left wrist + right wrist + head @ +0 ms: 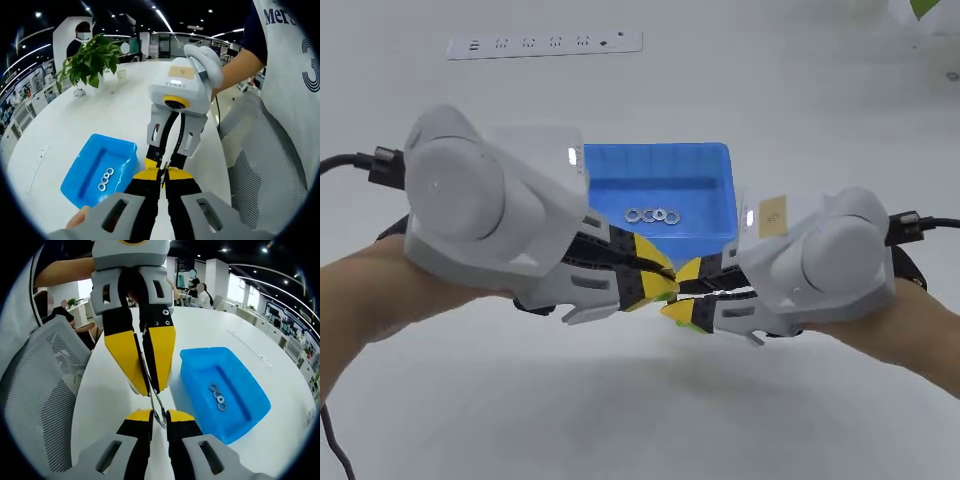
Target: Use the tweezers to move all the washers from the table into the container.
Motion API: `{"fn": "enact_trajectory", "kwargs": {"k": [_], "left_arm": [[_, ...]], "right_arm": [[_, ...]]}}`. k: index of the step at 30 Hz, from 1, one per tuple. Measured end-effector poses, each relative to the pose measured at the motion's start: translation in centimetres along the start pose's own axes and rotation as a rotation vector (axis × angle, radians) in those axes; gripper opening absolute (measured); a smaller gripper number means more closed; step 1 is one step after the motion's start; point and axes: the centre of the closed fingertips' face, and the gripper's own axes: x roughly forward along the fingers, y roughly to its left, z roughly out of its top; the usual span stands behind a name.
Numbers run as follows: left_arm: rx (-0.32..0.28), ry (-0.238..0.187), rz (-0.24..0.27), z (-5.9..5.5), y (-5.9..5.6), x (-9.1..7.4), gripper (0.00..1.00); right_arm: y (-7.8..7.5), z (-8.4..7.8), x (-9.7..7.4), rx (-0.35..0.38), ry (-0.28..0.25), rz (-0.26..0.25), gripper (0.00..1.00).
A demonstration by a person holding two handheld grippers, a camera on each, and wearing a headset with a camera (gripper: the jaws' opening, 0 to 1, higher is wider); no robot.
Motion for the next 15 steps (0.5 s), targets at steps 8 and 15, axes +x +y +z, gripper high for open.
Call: {"fn": "enact_trajectory", "kwargs": {"k": [8, 15], "left_arm": [[-0.015, -0.001, -0.004, 0.05, 0.08, 0.05, 0.07], [-0.018, -0.001, -0.002, 0.19, 0.31, -0.06, 0.07]], "right_arm": [[-0.08, -0.03, -0.03, 0.020, -0.003, 0.006, 0.12], [-0.15, 0.10, -0.14, 0.020, -0.002, 0.007, 0.12]]}}
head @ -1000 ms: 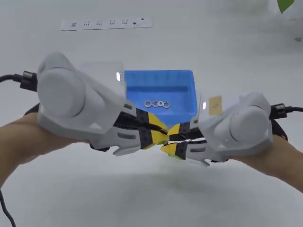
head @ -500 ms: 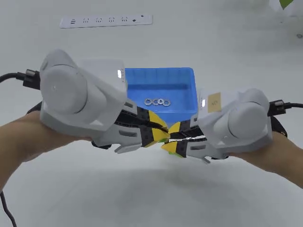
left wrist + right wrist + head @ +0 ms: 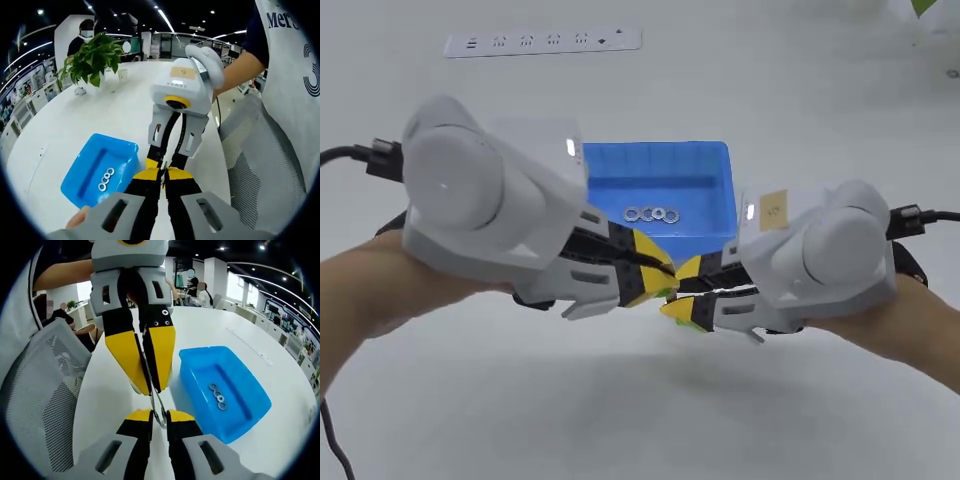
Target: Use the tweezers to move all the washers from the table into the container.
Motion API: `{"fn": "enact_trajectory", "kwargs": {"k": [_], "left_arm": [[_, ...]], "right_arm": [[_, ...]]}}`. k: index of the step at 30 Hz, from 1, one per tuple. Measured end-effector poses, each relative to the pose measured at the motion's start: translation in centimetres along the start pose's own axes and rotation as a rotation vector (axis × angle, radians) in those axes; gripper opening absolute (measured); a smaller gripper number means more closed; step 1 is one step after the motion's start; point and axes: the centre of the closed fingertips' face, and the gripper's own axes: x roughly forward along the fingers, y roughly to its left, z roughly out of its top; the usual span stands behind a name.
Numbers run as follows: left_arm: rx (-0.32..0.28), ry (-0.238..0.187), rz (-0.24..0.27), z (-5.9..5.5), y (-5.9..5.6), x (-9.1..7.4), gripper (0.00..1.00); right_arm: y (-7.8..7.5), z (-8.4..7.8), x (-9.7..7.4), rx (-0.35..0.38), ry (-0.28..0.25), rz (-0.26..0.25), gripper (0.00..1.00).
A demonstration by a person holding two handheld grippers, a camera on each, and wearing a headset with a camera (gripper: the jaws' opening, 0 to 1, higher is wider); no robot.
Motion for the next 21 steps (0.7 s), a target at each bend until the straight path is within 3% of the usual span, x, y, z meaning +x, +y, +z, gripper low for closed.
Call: {"fn": "enact_trajectory", "kwargs": {"k": [21], "left_arm": [[0.001, 0.002, 0.005, -0.04, 0.29, 0.30, 0.07]], "right_arm": [[-0.16, -0.24, 0.06, 0.009, 0.001, 0.005, 0.12]]}}
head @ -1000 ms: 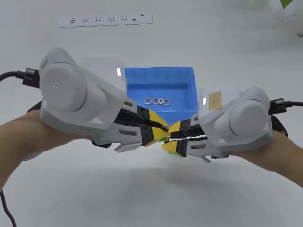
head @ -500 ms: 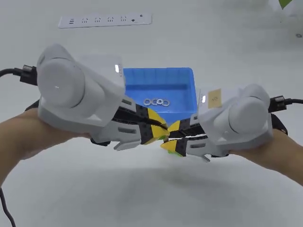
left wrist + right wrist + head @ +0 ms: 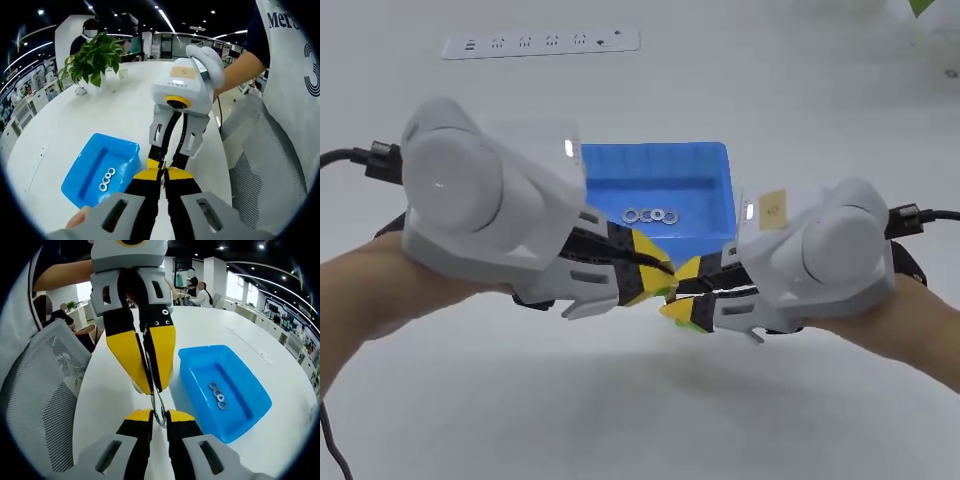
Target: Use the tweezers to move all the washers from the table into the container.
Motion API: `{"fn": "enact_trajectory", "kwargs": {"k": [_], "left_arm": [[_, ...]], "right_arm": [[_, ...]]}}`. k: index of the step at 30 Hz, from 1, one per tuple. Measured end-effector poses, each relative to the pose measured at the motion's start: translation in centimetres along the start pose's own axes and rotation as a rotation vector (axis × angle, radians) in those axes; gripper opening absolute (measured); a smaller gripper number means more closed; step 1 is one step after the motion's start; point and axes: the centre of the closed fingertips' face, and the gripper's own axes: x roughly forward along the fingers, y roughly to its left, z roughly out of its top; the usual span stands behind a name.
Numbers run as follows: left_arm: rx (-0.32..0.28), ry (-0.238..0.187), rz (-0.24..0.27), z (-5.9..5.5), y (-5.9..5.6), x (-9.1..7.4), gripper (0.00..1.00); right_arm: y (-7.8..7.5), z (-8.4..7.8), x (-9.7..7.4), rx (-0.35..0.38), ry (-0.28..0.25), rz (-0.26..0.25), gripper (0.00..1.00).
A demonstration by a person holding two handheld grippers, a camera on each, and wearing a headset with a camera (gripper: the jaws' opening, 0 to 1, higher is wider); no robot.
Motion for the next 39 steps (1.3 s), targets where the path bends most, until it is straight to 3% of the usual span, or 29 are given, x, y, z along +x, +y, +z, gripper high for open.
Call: {"fn": "enact_trajectory", "kwargs": {"k": [4, 5, 9, 17, 27, 39], "left_arm": [[-0.006, 0.000, 0.002, -0.1, 0.0, 0.1, 0.07], [0.004, 0.020, 0.006, -0.4, 0.0, 0.1, 0.07], [-0.004, 0.003, 0.006, -0.2, 0.0, 0.1, 0.07], [-0.010, 0.009, 0.000, -0.1, -0.1, 0.3, 0.07], [-0.007, 0.036, 0.012, -0.8, 0.3, 0.3, 0.08], [0.005, 0.029, -0.035, -0.3, -1.1, 0.1, 0.08]], "right_arm": [[0.0, -0.1, 0.0, 0.004, -0.002, -0.001, 0.12], [-0.1, -0.4, 0.1, 0.000, 0.015, -0.005, 0.12], [-0.1, -0.3, 0.1, 0.001, 0.007, -0.005, 0.13], [-0.1, -0.3, 0.1, 0.005, 0.007, -0.001, 0.13], [-0.2, -0.2, 0.4, -0.013, 0.018, -0.007, 0.10], [1.3, 0.3, 0.3, -0.022, -0.014, 0.023, 0.10]]}}
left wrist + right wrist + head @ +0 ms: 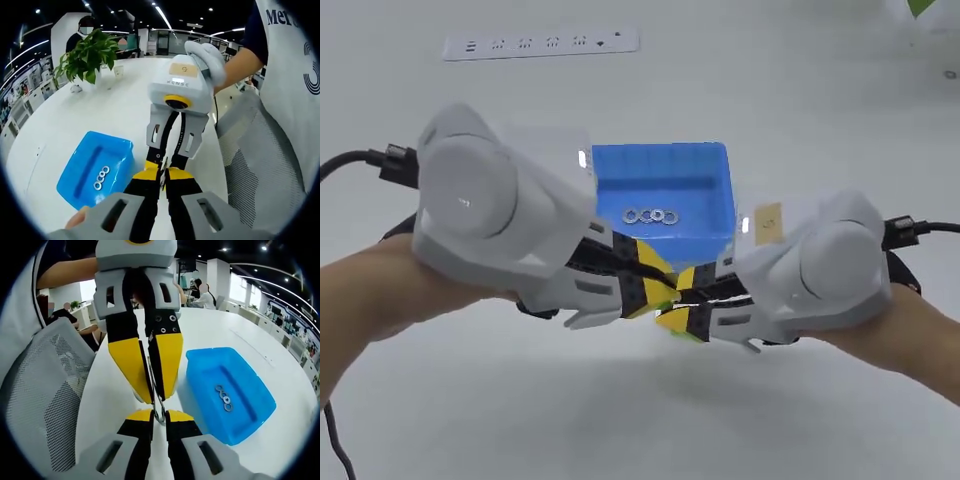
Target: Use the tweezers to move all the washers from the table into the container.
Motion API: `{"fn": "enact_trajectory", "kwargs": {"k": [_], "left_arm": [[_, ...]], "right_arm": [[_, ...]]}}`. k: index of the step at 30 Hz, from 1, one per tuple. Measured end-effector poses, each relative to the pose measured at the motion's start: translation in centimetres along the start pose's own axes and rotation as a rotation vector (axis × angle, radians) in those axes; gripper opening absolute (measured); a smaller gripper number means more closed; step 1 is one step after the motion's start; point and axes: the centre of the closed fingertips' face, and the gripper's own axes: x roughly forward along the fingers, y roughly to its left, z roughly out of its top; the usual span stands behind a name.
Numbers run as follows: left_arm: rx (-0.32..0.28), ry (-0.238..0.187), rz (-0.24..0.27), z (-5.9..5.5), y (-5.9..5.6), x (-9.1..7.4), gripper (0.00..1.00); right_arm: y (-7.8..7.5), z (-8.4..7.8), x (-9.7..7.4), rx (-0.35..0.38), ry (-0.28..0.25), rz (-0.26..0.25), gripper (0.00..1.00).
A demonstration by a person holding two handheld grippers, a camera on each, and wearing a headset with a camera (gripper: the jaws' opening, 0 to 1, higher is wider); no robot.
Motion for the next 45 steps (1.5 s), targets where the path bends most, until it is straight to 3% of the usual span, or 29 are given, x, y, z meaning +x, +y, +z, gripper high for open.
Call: {"fn": "enact_trajectory", "kwargs": {"k": [10, 28, 36, 45], "left_arm": [[0.023, -0.013, 0.032, 1.1, 0.0, -1.8, 0.08], [0.108, -0.036, 0.080, 4.1, 0.8, -4.3, 0.08], [0.140, -0.037, 0.086, 4.9, 2.2, -4.6, 0.08], [0.161, -0.045, 0.096, 5.5, 4.5, -4.9, 0.08]], "right_arm": [[0.0, 1.9, -0.9, -0.030, -0.028, -0.018, 0.11], [-1.3, 5.2, -3.2, -0.102, -0.060, -0.086, 0.10], [-3.0, 6.0, -3.5, -0.130, -0.059, -0.105, 0.11], [-5.4, 6.8, -3.6, -0.086, -0.105, -0.143, 0.11]]}}
